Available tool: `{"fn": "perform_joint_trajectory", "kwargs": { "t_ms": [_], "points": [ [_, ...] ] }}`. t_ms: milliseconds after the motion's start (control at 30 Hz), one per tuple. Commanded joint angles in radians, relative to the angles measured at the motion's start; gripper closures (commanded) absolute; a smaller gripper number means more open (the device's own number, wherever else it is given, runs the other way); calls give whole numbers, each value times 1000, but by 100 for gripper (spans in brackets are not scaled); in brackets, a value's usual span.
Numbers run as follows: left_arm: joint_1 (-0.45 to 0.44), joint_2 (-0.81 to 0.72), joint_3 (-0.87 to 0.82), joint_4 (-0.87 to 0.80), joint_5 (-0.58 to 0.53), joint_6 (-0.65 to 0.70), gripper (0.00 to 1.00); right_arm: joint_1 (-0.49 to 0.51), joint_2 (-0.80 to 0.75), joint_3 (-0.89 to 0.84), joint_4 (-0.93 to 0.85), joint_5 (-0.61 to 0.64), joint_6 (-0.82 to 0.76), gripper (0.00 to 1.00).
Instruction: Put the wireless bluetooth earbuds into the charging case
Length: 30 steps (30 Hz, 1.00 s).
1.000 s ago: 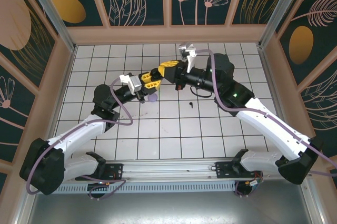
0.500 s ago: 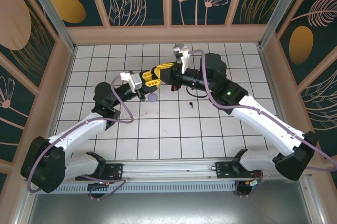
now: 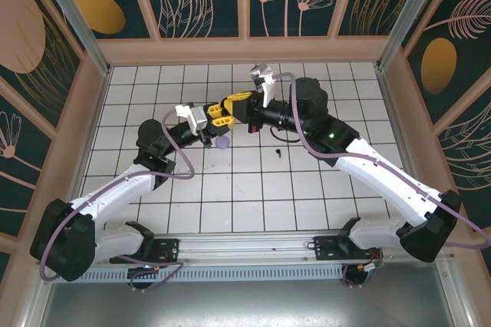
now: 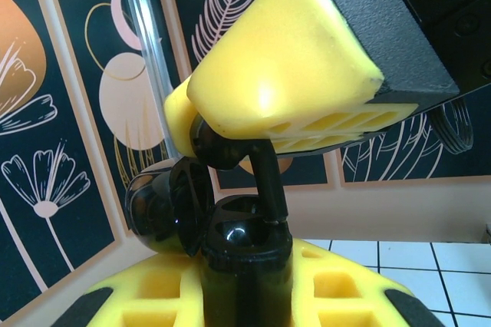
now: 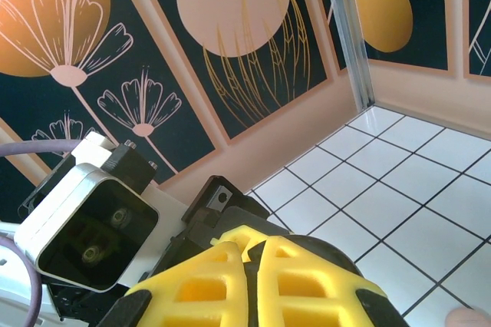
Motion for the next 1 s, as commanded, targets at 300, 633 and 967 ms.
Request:
{"fn": "perform_joint_trajectory", "kwargs": {
  "t_ms": [300, 633, 967],
  "points": [
    [-7, -13, 36, 31, 47, -34, 100, -7, 14, -21, 6, 61, -42, 94],
    [-7, -16, 47, 30, 50, -54, 100, -6, 16, -47, -17, 71, -85, 96],
    [-8, 11, 86, 11, 44, -106, 100, 7, -8, -58, -66, -47, -157, 95]
  ]
}}
